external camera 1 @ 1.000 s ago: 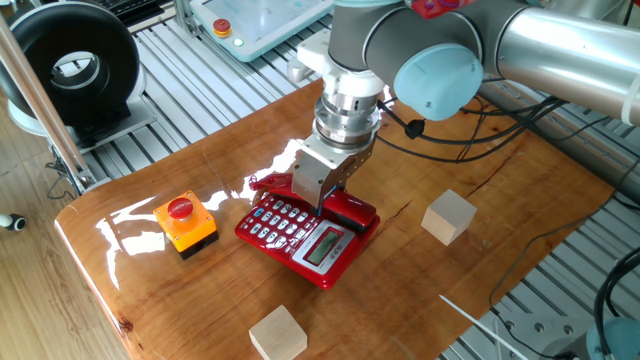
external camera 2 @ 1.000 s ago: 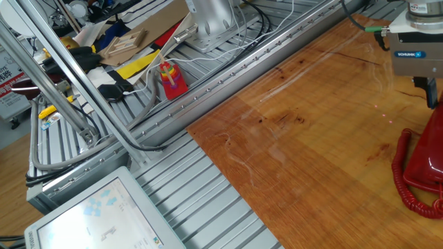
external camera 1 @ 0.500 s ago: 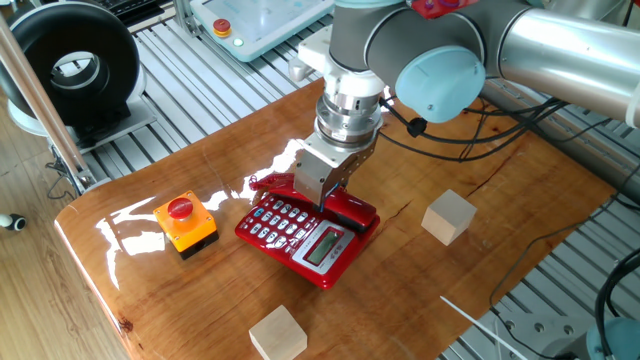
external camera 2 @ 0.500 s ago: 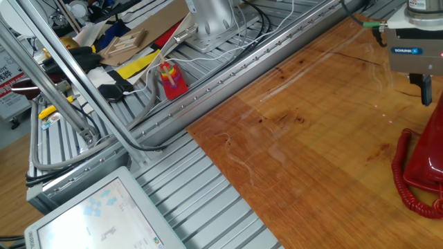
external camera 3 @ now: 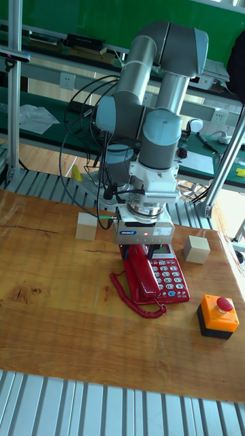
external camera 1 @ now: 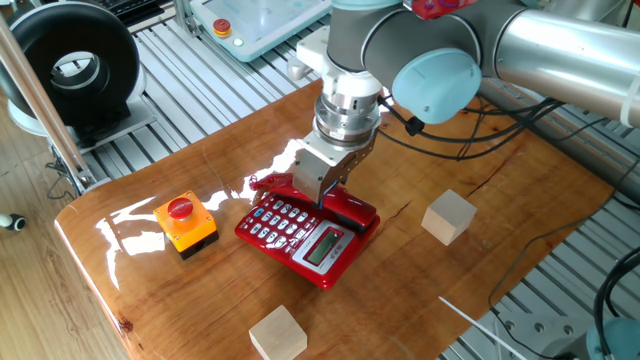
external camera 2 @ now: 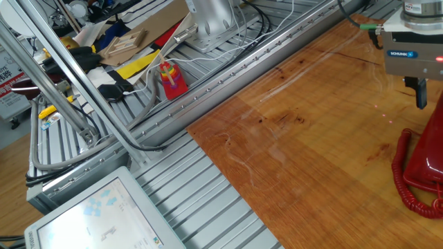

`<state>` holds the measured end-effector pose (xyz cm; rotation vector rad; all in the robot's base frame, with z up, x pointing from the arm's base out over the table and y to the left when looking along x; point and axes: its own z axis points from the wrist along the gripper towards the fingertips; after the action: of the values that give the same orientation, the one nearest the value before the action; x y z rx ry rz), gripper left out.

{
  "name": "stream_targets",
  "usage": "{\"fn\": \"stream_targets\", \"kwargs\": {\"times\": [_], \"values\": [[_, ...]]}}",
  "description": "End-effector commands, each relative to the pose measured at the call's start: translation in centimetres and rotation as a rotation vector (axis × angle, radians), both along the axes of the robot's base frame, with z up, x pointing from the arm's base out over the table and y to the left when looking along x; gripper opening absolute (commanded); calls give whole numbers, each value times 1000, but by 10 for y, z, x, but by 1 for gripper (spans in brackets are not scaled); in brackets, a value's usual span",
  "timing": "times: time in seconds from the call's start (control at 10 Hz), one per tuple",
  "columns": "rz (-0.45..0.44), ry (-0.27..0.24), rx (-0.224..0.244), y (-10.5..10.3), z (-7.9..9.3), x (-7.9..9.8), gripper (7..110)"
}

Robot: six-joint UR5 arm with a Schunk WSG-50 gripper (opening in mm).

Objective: Place the handset of the telephone on the corresponding phone cradle

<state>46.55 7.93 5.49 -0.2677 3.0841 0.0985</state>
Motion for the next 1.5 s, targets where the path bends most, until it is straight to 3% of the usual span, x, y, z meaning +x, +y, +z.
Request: {"fn": "stream_targets", "kwargs": {"times": [0.0,1.4], "values": [[-16,-5,11,6,3,3,66],[-52,5,-51,-10,1,3,66]]}}
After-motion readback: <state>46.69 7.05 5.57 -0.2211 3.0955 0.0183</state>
